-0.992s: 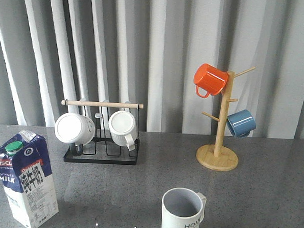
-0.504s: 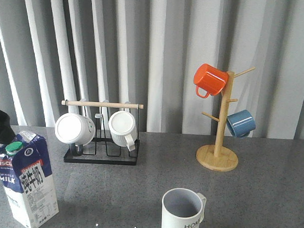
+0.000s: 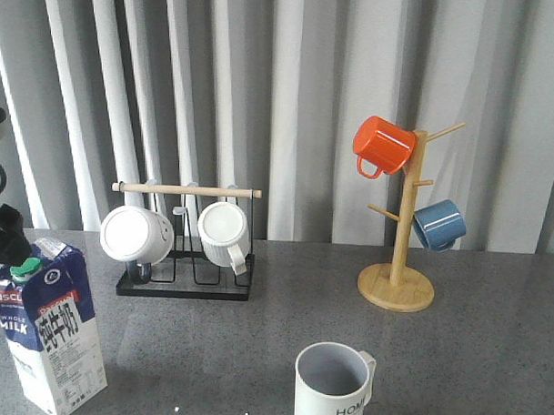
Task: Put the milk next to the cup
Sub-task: 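Lower the left gripper and grasp the carton's top below the green cap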
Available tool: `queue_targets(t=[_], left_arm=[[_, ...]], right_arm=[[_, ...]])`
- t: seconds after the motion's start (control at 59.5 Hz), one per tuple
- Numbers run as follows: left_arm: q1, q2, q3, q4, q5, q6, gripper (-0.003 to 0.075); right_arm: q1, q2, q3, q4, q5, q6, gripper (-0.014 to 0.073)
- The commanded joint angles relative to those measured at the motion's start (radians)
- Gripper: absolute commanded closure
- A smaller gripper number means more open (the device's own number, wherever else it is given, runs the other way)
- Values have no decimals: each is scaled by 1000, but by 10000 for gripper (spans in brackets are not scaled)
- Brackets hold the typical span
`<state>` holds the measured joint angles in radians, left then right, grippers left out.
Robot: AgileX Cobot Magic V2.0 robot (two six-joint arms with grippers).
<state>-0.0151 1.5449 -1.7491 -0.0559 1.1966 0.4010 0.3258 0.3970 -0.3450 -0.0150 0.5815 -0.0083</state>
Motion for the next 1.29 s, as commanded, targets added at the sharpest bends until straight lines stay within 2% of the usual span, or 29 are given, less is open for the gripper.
queue_targets(t=[0.0,1.143,1.278], left_arm=[[-6,-19,-33,-12,-57,-4,128],[-6,157,-32,-36,-109,6,134],[-6,175,-32,-37,-108,6,168]], right_arm=[[-2,5,-25,-2,-68,-2,604],[-2,5,-25,-3,-67,-2,604],[-2,5,-25,-3,-67,-2,604]])
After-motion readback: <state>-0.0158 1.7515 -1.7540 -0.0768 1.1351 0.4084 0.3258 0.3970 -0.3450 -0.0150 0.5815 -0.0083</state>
